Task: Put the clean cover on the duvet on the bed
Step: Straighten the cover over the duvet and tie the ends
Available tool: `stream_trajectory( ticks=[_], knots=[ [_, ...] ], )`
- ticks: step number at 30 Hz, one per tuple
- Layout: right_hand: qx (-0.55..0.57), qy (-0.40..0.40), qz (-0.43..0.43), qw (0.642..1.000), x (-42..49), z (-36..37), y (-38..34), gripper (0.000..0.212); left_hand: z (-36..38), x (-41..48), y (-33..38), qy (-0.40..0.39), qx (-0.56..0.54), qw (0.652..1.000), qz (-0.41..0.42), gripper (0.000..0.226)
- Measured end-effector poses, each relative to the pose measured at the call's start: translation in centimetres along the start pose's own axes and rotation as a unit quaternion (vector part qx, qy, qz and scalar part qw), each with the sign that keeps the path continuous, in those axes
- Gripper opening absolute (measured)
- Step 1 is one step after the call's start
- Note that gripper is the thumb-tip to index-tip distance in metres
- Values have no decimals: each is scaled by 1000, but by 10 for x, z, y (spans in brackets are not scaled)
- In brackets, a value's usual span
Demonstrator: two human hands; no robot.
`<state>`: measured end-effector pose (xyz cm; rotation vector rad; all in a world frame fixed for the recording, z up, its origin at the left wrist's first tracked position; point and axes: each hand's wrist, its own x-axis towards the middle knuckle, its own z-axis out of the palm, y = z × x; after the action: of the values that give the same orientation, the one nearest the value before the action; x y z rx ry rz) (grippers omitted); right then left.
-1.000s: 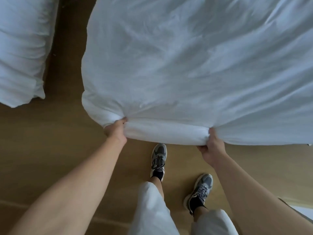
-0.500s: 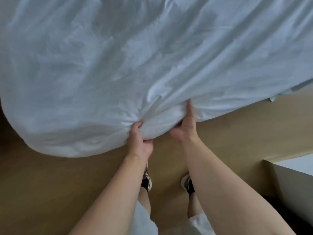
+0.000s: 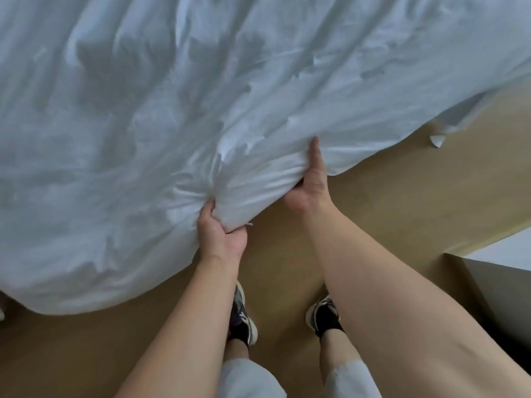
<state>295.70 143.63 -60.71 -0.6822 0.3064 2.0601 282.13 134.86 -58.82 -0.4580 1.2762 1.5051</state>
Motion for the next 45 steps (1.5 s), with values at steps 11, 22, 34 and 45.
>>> stream_trajectory(
  ticks=[11, 22, 34, 45],
  knots=[
    [-122, 130, 33, 983, -19, -2, 9, 53, 43, -20, -44, -72, 76, 987, -125, 60],
    [-65, 3, -21, 998, 9, -4, -119, 56, 85, -11, -69, -132, 46, 988, -70, 60],
    [-3, -40, -55, 998, 13, -3, -259, 75, 175, -33, -158, -48, 17, 998, -40, 43],
    [-42, 40, -40, 998, 5, -32, -275, 64, 247, -14, -214, -96, 103, 988, -66, 43]
  ],
)
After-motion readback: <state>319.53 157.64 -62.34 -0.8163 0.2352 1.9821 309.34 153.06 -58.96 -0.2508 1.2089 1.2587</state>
